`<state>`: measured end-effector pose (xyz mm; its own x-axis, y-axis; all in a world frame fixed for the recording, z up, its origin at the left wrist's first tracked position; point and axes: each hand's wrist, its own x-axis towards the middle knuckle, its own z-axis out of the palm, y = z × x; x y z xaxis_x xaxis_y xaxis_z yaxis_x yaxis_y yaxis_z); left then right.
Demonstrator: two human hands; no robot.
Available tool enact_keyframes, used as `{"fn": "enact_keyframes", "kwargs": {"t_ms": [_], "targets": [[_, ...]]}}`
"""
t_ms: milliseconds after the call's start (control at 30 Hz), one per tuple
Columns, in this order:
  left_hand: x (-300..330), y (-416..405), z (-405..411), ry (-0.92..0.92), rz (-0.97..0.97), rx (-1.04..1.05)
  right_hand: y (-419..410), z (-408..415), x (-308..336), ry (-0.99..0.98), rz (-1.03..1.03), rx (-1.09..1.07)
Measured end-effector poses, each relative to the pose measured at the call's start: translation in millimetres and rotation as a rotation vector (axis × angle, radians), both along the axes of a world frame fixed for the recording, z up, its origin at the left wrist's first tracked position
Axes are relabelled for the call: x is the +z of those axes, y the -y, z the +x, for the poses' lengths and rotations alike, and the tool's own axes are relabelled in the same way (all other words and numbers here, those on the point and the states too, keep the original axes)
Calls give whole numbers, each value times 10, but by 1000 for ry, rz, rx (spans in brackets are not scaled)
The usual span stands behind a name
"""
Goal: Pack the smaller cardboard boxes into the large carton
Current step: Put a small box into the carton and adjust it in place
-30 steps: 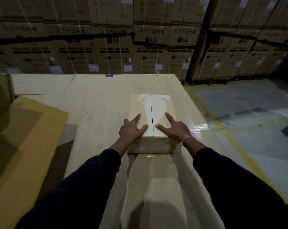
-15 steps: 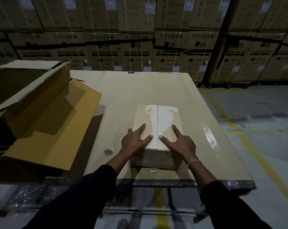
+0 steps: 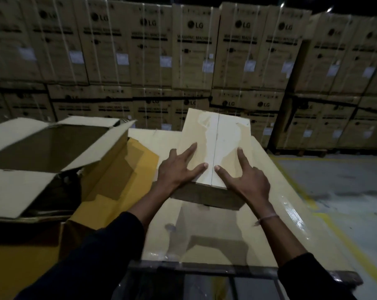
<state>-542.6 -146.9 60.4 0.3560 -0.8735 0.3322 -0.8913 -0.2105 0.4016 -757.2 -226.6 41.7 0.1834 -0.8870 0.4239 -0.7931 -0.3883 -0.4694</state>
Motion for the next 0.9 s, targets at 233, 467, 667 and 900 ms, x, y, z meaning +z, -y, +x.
{"fn": "enact_keyframes", "kwargs": {"t_ms": [233, 467, 667, 900], "targets": [[881, -739, 1085, 54, -184, -6, -676, 1106, 954, 16, -234, -11], [1435, -1430, 2058, 63, -370, -6, -1357, 2112, 1605, 50, -381, -3], [1742, -1762, 2807, 135, -442, 38, -1630, 2868, 1920, 65, -463, 49], [1901, -1903, 3766, 169, -365, 169, -1499, 3932, 2049, 60, -416, 198]]}}
